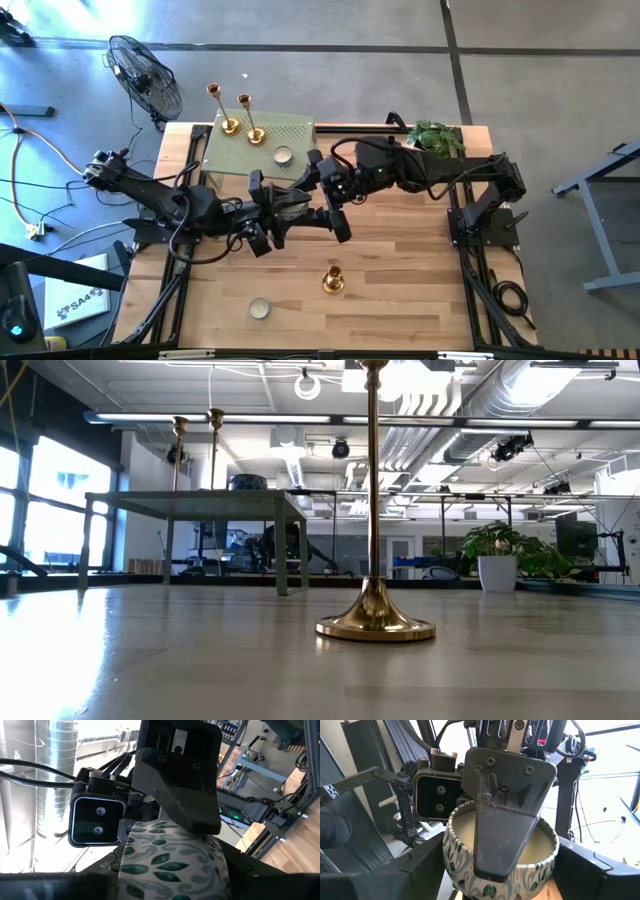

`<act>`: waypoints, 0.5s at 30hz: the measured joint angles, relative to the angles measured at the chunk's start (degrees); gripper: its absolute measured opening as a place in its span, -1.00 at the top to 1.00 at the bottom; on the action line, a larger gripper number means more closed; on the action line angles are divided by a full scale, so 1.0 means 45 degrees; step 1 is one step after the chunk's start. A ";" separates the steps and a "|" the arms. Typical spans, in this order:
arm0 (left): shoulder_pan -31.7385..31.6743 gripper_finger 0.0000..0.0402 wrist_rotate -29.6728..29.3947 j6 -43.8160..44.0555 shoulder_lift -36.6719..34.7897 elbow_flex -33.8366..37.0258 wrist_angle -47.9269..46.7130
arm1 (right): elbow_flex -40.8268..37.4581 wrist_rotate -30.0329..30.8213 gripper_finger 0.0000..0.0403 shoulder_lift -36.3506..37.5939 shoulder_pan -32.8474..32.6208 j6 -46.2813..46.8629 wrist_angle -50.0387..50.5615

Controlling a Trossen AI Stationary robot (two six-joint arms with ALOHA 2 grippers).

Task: Pick & Place candle stick holders
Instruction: Put the right blue patterned round candle on the shelf

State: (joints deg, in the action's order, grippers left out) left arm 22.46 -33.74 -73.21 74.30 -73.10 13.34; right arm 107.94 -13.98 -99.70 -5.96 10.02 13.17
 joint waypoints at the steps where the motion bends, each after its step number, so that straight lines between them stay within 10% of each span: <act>1: 0.0005 0.16 0.0000 0.0000 0.0000 0.0000 0.0000 | 0.0000 0.0000 -0.46 0.0000 -0.0005 -0.0005 0.0005; 15: 0.0015 0.16 -0.0015 -0.0060 -0.0003 0.0000 -0.0095 | 0.0000 0.0024 -0.47 -0.0015 0.0000 -0.0034 0.0044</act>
State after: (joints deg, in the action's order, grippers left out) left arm 22.52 -33.80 -73.48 74.29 -73.10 12.92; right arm 107.94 -13.87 -99.77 -5.96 9.87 13.37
